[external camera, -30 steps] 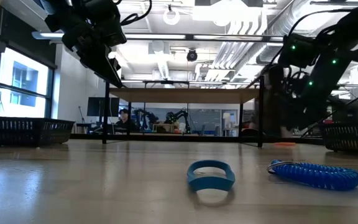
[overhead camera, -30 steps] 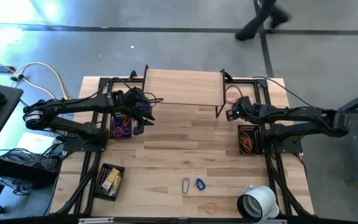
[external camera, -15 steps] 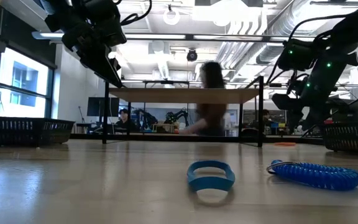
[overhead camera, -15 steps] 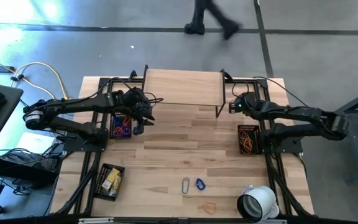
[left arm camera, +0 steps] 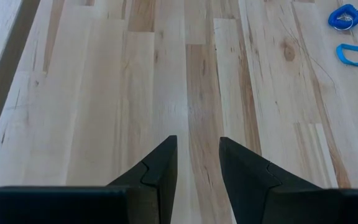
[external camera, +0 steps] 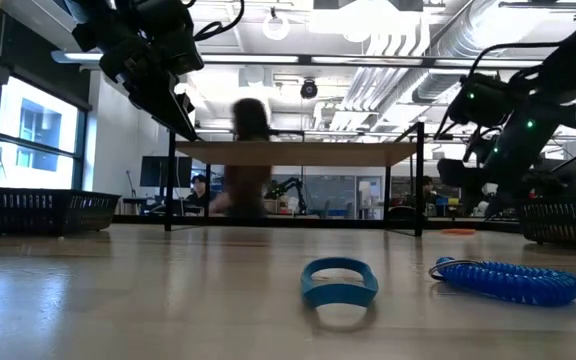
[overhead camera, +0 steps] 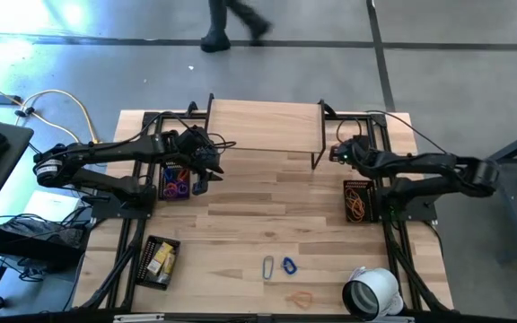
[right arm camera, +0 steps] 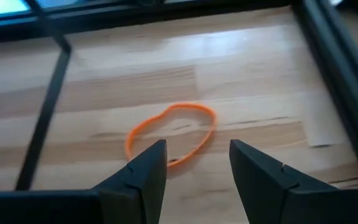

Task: Pick & Place Office Desk Supplies
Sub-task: Put the orange rubber band into the top right black bin

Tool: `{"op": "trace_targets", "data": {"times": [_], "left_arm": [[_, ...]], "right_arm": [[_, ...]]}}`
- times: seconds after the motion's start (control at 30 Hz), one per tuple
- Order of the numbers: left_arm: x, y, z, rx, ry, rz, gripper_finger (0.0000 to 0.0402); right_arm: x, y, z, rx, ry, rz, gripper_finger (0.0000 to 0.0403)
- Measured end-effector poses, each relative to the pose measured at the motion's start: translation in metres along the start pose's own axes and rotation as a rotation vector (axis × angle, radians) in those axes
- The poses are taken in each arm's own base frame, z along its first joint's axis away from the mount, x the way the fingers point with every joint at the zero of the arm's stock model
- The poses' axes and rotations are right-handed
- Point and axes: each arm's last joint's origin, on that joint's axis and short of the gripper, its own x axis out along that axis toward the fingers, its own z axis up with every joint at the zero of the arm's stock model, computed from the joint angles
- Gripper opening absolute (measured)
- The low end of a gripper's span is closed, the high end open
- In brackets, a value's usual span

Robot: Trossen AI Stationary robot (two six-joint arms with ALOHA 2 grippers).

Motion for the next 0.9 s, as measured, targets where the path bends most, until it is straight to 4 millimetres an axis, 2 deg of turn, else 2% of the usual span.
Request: {"op": "trace_targets", "data": {"times": [0.4, 0.77, 0.9], "left_arm": [[0.000, 0.000, 0.000, 0.000, -0.001, 0.000, 0.0115], [0.000, 0.000, 0.000, -0.001, -0.001, -0.001, 0.0115], [0.000, 0.000, 0.000, 0.000, -0.004, -0.012, 0.0115]], "right_arm": [[0.022, 0.002, -0.009, 0.048, -0.002, -0.076, 0.0164], [0.026, 0.004, -0.007, 0.070, -0.074, -0.098, 0.0164], [0.031, 0.001, -0.008, 0.092, -0.051, -0.121, 0.0164]]}}
